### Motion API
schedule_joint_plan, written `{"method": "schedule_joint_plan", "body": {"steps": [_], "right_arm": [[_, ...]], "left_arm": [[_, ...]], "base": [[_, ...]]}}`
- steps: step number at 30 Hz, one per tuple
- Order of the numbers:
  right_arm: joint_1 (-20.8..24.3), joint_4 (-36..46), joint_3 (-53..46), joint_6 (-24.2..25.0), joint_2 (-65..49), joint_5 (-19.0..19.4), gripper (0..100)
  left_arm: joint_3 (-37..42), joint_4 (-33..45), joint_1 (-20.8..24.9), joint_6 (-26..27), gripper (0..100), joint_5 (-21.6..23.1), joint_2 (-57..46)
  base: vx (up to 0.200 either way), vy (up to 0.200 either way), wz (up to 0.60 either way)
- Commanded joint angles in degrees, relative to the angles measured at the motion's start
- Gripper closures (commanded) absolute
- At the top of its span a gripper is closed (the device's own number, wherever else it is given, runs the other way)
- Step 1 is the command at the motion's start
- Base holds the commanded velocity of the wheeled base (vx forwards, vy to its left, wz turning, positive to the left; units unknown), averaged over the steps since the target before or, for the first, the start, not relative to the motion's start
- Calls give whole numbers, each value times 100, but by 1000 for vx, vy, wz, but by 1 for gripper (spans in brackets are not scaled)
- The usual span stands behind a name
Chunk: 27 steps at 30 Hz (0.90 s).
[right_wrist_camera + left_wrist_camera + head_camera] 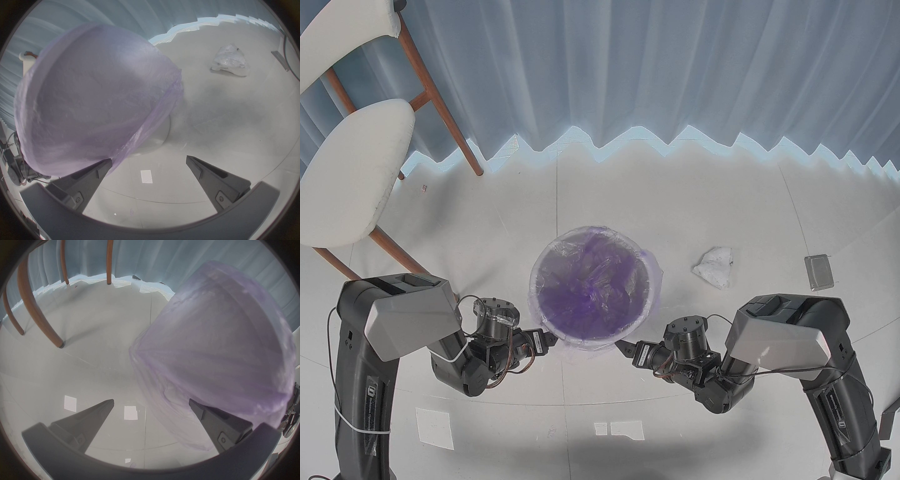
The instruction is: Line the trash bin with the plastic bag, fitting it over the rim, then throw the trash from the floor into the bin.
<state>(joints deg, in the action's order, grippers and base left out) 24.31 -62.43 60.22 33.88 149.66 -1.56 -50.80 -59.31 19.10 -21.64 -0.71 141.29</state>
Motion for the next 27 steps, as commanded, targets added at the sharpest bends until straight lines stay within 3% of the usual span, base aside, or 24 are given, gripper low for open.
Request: {"method": "schedule_joint_plan", "body": {"steps": [1,13,16,27], "right_arm": [[-14,345,350,-65,19,-20,0],[-23,1163,877,-39,72,-134,0],[-49,1892,1185,5,37,-213,0],[-58,3008,1651,312,10,-301,0]], "left_arm": [[-449,253,23,2,0,-17,180],[-554,367,32,2,0,-26,399],[-668,376,85,2,0,-202,646],[-914,842,85,2,0,-316,689]], "base": [[0,0,0],[0,0,0],[0,0,0],[0,0,0]]}}
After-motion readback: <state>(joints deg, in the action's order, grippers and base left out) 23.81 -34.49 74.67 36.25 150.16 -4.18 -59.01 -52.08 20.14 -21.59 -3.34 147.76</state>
